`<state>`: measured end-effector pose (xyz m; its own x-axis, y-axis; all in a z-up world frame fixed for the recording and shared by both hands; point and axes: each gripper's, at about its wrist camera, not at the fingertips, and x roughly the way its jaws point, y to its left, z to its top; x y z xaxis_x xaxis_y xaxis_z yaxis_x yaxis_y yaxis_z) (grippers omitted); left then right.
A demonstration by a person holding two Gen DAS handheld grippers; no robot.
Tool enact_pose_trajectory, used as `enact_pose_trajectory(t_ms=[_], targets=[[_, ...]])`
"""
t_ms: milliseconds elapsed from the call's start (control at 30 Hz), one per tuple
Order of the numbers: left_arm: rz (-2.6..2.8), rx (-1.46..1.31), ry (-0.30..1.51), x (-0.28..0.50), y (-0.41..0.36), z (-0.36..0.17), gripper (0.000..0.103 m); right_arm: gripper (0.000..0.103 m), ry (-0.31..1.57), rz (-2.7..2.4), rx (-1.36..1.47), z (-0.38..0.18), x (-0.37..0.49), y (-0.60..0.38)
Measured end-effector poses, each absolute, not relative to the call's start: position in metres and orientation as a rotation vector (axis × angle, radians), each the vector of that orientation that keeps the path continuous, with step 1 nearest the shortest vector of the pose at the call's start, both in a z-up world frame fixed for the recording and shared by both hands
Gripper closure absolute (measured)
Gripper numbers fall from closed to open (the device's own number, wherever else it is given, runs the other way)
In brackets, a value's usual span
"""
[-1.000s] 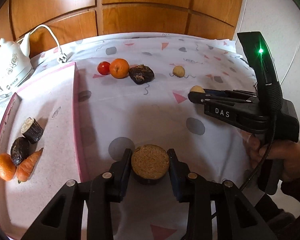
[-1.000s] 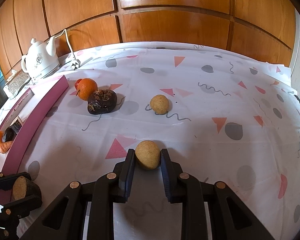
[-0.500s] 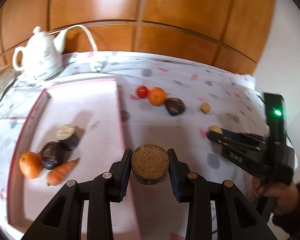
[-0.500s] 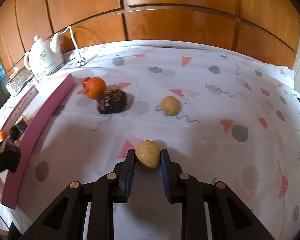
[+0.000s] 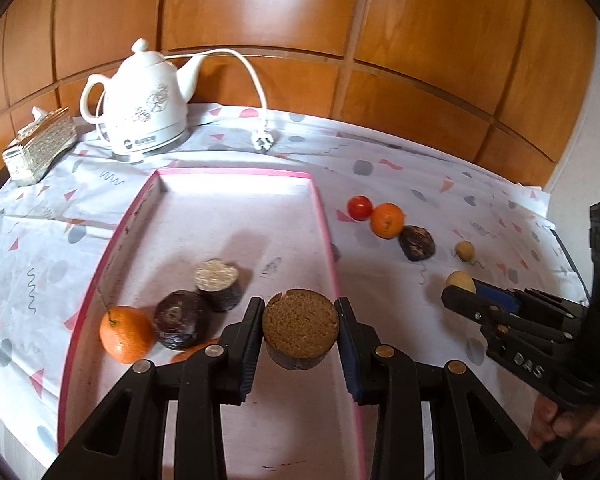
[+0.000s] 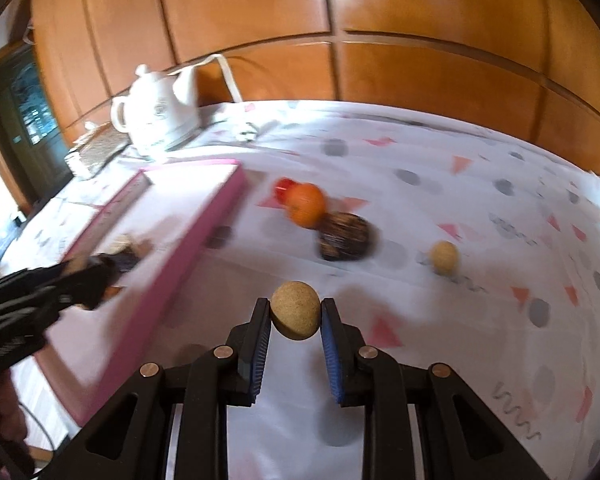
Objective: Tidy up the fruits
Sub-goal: 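Lower the root piece into the tray and open the left tool while the right tool drops the potato in, then move the left tool to the dark lumpy root while the right tool approaches a yellow potato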
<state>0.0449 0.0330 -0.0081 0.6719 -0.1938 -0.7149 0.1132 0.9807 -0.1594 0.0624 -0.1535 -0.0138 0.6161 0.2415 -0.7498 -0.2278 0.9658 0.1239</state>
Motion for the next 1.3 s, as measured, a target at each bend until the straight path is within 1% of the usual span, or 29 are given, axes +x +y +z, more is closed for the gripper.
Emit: enact_pose_trajectory(t_ms=[267,567,667,700,733,833,967,1067,1300], targets=[[-0.099,-0.121,0.816,0.064,0.064,-0.005,0.068,0.078,0.876,0.457,0.006,0.002,0.067,-0.097],[0.008,-0.145,0.833,0.096,0.104,-0.01,0.067,0.078,0.929,0.588,0.009,0.0,0.075,-0.045],[0.03,-0.161,0.834,0.097,0.11,-0.012,0.062,0.077,0.944,0.6,0.006,-0.004,0.078,-0.034],[0.033,-0.166,0.835,0.096,0.111,-0.012,0.059,0.076,0.953,0.598,0.006,-0.006,0.079,-0.032],[0.036,-0.17,0.834,0.093,0.111,-0.013,0.058,0.072,0.96,0.597,0.008,-0.007,0.08,-0.031],[0.052,-0.17,0.841,0.087,0.108,-0.015,0.057,0.068,0.962,0.584,0.003,-0.01,0.08,-0.03],[0.07,-0.182,0.843,0.075,0.102,-0.019,0.057,0.068,0.952,0.55,-0.001,-0.011,0.076,-0.038],[0.067,-0.187,0.834,0.067,0.095,-0.018,0.054,0.068,0.936,0.508,0.0,-0.012,0.073,-0.046],[0.035,-0.164,0.819,0.054,0.076,-0.013,0.054,0.068,0.884,0.416,-0.008,-0.006,0.064,-0.067]])
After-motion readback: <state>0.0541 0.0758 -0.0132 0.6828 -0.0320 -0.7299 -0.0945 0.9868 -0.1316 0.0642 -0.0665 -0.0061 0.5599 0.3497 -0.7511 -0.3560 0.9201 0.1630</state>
